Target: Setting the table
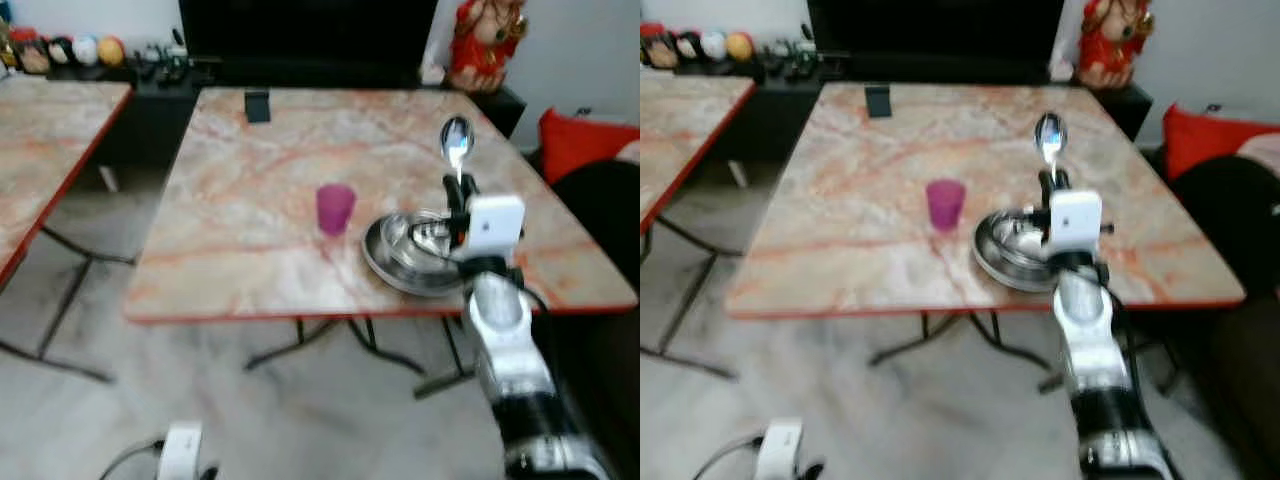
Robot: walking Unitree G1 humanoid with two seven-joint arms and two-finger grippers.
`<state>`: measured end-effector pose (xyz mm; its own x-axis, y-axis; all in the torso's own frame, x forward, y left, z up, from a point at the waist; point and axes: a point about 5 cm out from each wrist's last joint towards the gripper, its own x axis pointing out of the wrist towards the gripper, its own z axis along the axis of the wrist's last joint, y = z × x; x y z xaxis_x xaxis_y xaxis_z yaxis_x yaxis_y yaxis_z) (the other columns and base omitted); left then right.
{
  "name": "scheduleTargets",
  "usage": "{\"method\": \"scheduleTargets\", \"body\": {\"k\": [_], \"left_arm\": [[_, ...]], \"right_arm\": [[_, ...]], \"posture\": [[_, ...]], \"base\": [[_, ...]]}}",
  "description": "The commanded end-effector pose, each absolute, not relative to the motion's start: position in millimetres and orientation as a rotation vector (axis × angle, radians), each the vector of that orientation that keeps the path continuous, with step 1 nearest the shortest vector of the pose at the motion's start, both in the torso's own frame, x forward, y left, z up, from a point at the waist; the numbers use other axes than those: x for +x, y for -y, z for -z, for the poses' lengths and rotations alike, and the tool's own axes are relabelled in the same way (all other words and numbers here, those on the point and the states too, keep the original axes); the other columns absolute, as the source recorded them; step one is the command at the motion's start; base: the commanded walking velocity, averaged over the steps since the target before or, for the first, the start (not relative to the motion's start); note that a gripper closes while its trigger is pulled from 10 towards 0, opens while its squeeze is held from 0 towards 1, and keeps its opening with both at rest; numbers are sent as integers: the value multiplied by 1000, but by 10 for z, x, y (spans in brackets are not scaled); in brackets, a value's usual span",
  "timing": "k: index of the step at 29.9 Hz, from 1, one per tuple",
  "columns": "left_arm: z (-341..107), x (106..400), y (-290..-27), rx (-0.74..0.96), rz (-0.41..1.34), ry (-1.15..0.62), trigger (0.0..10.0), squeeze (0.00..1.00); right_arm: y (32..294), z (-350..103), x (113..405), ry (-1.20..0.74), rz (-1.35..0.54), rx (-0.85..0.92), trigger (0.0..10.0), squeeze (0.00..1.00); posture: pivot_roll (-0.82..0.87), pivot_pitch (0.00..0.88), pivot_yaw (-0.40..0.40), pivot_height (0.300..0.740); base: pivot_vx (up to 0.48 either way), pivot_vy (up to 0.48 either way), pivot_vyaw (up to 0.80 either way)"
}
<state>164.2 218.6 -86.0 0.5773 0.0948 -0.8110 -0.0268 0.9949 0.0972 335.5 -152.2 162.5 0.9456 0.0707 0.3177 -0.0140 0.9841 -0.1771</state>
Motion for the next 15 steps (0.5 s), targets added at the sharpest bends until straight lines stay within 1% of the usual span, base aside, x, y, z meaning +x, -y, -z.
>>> {"method": "scheduleTargets", "body": {"k": [1,7,15], "left_arm": [[867,1646,-2144,68,-60,-954,10000,0],[865,1654,-2131,66,-58,-950,10000,0],[859,1647,-2175,53,-78,-947,10000,0]], "right_arm": [[1592,-1677,3371,344,-22,-183,10000,0],[1589,-1667,3374,339,-26,-183,10000,0],[1587,-1666,3380,336,-27,-181,10000,0]], "posture": [[-82,0,-46,740],[-82,0,-50,740],[-82,0,-50,740]], "base": [[0,-416,0],[0,-370,0],[0,0,0]]}}
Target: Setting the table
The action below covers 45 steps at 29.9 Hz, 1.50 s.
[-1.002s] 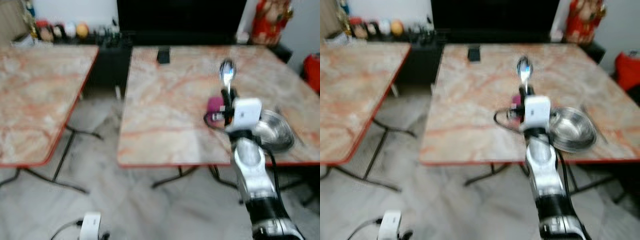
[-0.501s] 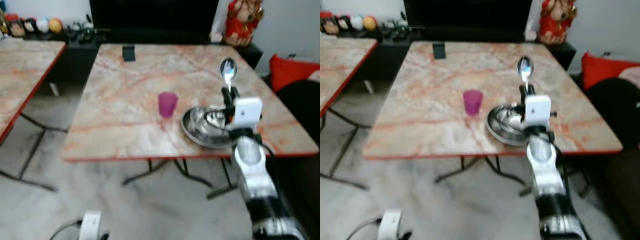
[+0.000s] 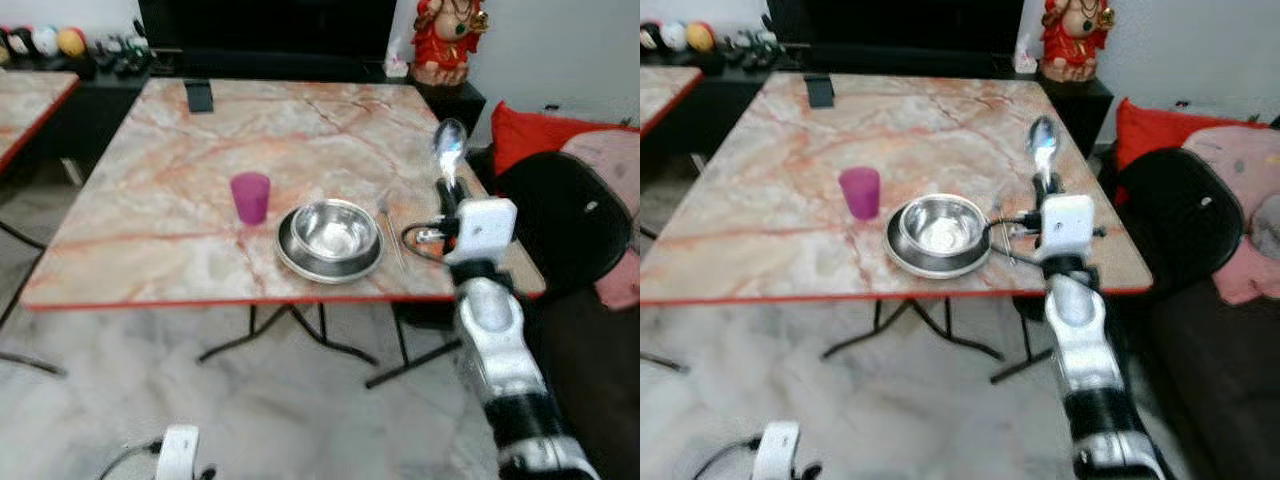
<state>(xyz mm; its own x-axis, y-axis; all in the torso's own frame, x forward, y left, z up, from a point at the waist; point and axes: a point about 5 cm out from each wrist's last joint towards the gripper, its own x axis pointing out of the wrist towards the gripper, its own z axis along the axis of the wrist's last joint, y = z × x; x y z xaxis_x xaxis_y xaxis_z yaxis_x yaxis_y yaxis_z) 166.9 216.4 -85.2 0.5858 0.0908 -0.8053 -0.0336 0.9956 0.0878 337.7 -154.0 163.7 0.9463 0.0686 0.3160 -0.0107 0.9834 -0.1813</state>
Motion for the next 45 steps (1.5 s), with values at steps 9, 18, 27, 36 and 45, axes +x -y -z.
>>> {"method": "scheduleTargets", "body": {"k": [9,18,27,36,45], "left_arm": [[865,1640,-2171,38,-79,-956,10000,0],[874,1628,-2155,42,-73,-962,10000,0],[873,1624,-2170,41,-75,-964,10000,0],[864,1624,-2209,40,-79,-960,10000,0],[849,1658,-2209,41,-82,-948,10000,0]], "right_arm": [[1606,-1646,3375,327,-16,-181,10000,0],[1620,-1636,3385,317,-2,-175,10000,0],[1568,-1639,3390,320,-13,-170,10000,0],[1552,-1626,3378,319,-17,-165,10000,0],[1561,-1621,3386,313,-18,-168,10000,0]], "posture": [[-86,0,-45,740],[-87,0,-40,740],[-83,0,-37,740],[-87,0,-34,740],[-86,0,-37,740]], "base": [[0,0,0],[88,0,0],[299,0,0],[315,0,0],[319,0,0]]}}
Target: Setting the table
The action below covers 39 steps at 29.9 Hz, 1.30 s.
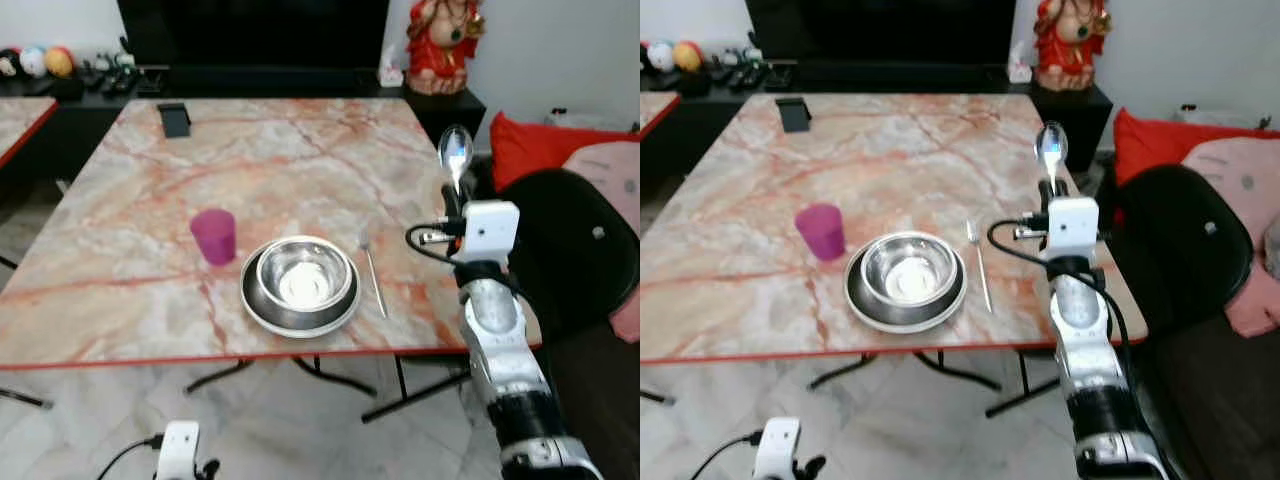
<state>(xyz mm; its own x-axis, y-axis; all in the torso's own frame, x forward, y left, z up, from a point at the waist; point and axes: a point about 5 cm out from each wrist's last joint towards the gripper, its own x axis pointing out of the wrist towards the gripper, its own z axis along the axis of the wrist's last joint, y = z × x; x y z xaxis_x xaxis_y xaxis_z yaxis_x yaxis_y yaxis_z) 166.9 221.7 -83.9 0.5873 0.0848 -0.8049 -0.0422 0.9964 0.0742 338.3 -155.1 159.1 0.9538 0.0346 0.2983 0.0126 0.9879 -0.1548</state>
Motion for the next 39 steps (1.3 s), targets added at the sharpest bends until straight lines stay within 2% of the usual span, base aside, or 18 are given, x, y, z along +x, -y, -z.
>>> {"method": "scheduleTargets", "body": {"k": [1,12,16,22,31,39], "left_arm": [[849,1658,-2208,42,-83,-948,10000,0],[860,1665,-2148,41,-71,-953,10000,0],[854,1678,-2148,37,-67,-949,10000,0],[852,1678,-2156,35,-66,-951,10000,0],[856,1668,-2165,34,-69,-957,10000,0],[860,1659,-2178,33,-78,-967,10000,0]], "right_arm": [[1564,-1618,3385,311,-19,-170,10000,0],[1541,-1405,3340,192,-49,-167,10000,0],[1615,-1127,3358,-16,-10,-182,10000,0],[1669,-912,3356,-170,9,-72,10000,0],[1680,-835,3389,-232,32,57,10000,0],[1655,-758,3410,-276,7,56,10000,0]], "posture": [[-86,0,-37,740],[-92,0,-31,740],[-92,0,-31,740],[-91,0,-34,740],[-84,0,-38,740],[-80,0,-40,740]], "base": [[292,0,0],[27,0,0],[0,0,0],[0,0,0],[0,0,0],[0,0,0]]}}
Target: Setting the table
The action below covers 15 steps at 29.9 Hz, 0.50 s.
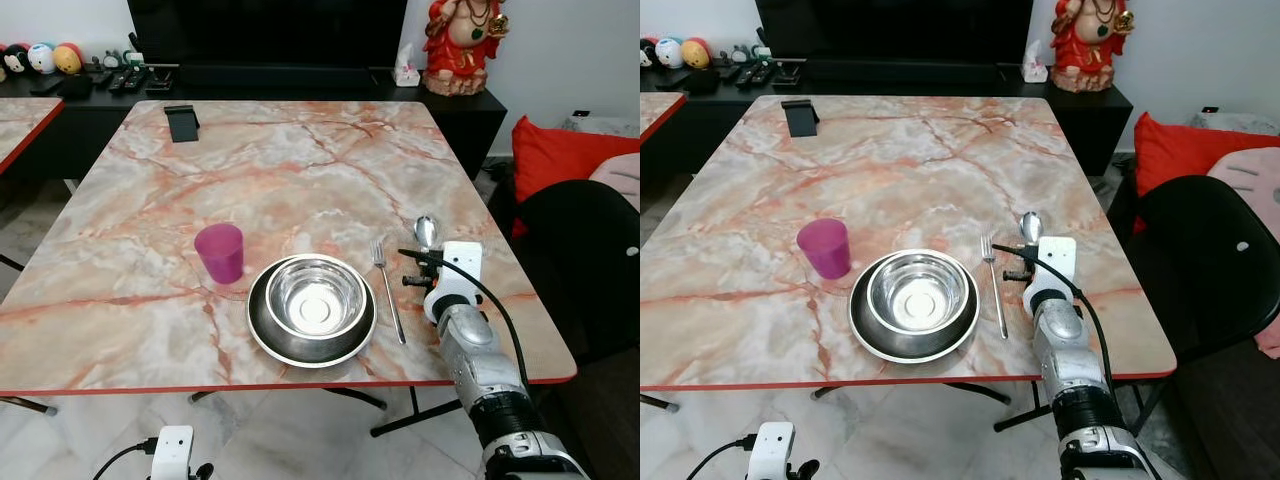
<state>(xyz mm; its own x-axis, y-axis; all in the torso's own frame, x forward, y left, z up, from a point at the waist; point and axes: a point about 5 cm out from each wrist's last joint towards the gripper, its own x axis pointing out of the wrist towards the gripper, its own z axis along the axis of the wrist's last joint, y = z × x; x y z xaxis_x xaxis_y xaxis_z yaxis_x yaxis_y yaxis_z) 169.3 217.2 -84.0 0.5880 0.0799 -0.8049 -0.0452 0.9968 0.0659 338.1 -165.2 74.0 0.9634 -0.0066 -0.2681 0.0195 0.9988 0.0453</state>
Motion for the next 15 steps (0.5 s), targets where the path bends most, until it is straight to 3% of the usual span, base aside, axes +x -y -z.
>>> {"method": "scheduleTargets", "body": {"k": [1,15], "left_arm": [[860,1659,-2178,33,-78,-967,10000,0],[883,1603,-2187,35,-86,-985,10000,0]], "right_arm": [[1655,-758,3410,-276,7,56,10000,0],[1574,-696,3444,-310,-36,8,10000,0]], "posture": [[-80,0,-40,740],[-82,0,-37,740]], "base": [[0,0,0],[0,0,0]]}}
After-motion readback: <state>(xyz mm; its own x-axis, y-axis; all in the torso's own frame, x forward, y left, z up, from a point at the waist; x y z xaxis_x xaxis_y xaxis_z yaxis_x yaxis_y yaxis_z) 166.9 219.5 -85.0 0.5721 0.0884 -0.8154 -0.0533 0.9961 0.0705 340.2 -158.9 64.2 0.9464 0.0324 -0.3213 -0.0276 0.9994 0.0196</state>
